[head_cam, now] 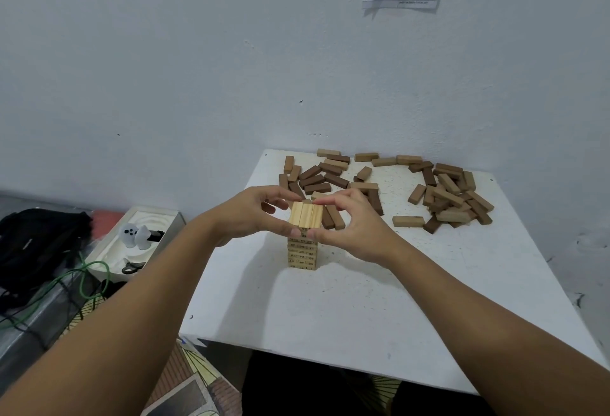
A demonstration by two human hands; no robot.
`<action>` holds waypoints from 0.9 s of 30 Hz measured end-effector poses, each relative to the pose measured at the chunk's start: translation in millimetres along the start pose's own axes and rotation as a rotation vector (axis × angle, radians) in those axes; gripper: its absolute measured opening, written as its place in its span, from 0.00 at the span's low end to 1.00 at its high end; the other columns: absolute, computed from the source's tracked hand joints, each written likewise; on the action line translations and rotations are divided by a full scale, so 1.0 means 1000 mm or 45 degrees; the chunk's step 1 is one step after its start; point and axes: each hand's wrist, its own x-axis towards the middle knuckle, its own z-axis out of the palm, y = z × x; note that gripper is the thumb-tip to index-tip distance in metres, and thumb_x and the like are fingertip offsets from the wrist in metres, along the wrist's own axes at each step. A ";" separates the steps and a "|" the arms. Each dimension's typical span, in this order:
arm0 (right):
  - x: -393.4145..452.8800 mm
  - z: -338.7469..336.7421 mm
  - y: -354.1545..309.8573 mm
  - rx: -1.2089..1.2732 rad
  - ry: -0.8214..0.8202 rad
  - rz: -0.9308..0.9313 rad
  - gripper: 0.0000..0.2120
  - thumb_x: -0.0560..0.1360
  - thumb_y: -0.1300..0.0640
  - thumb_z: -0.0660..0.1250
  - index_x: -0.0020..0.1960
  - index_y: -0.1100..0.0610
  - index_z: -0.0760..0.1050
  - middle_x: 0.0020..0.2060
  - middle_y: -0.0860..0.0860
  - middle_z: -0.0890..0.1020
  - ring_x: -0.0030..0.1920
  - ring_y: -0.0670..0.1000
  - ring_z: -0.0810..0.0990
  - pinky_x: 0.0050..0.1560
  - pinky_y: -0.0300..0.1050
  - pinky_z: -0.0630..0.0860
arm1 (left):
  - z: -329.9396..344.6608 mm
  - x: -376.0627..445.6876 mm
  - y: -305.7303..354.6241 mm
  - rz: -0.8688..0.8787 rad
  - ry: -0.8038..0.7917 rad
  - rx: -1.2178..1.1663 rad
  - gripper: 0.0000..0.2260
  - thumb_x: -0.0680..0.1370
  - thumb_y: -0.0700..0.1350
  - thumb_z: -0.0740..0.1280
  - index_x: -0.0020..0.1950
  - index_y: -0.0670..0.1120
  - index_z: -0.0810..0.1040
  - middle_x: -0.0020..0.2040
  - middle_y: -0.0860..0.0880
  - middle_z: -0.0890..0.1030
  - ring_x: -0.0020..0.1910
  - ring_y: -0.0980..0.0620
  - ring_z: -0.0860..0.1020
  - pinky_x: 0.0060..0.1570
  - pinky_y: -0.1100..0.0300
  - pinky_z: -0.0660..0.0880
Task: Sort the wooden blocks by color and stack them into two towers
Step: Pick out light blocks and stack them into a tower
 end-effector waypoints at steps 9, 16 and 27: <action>0.000 0.004 -0.002 0.044 0.019 -0.002 0.28 0.69 0.39 0.79 0.66 0.37 0.75 0.65 0.41 0.68 0.68 0.43 0.67 0.65 0.45 0.68 | 0.001 0.003 0.002 0.006 -0.024 -0.030 0.23 0.68 0.46 0.83 0.60 0.63 0.84 0.63 0.52 0.79 0.65 0.51 0.74 0.62 0.56 0.75; 0.001 0.005 -0.002 0.041 0.012 -0.001 0.27 0.69 0.40 0.79 0.66 0.36 0.74 0.65 0.41 0.68 0.68 0.43 0.67 0.64 0.45 0.69 | 0.002 0.002 0.005 -0.001 -0.049 -0.057 0.22 0.70 0.44 0.82 0.60 0.59 0.84 0.62 0.52 0.81 0.64 0.50 0.75 0.59 0.57 0.75; -0.001 0.000 -0.004 0.044 -0.030 0.001 0.33 0.67 0.34 0.78 0.69 0.35 0.72 0.67 0.40 0.67 0.69 0.43 0.67 0.66 0.47 0.69 | 0.000 -0.001 0.008 -0.055 -0.074 -0.031 0.28 0.67 0.47 0.85 0.64 0.64 0.81 0.65 0.52 0.78 0.66 0.51 0.74 0.63 0.54 0.75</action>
